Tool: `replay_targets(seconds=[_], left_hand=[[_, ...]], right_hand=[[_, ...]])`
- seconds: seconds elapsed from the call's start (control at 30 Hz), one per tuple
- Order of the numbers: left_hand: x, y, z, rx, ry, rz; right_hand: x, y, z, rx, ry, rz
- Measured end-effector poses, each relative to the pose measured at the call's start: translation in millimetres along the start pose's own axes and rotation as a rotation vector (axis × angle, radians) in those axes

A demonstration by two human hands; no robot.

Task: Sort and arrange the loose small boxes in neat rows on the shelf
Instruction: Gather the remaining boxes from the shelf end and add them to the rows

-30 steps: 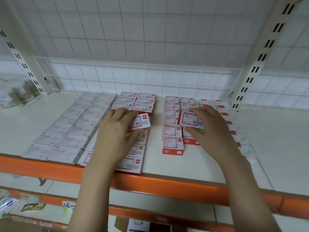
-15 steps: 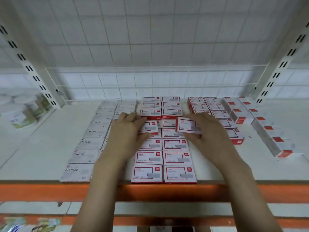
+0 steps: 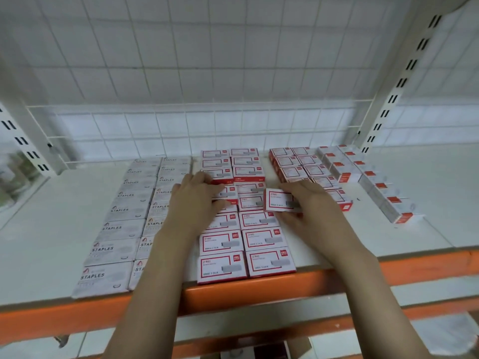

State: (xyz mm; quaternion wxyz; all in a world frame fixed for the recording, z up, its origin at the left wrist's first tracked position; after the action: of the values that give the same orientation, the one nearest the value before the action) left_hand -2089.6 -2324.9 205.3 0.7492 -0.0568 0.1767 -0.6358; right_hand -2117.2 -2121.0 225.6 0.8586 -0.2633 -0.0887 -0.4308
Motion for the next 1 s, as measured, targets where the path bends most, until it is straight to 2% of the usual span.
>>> replay_targets(seconds=[0.17, 0.4, 0.77, 1.0], left_hand=[[1, 0, -1, -0.022, -0.038, 0.044], [-1, -8, -2, 0.069, -0.044, 0.092], [-11, 41, 25, -0.015, 0.065, 0.128], [-14, 47, 27, -0.038, 0.084, 0.136]], right_hand=[[3, 2, -2, 0.007, -0.003, 0.01], [3, 0, -8, 0.041, 0.027, 0.007], [23, -46, -30, 0.27, 0.096, 0.053], [25, -24, -30, 0.161, 0.127, 0.082]])
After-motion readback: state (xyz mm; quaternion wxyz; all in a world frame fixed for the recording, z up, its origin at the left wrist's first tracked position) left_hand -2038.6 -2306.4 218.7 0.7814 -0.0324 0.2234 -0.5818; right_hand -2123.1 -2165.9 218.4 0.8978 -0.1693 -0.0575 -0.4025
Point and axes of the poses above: each hand's wrist, its own y-axis away from the middle knuckle, its own z-axis out of the back of the hand, x = y × z, the point moved 5 cm from there along -y, towards the middle knuckle, and after that the axes turned 4 degrees about -x, right-handed, at the moved point
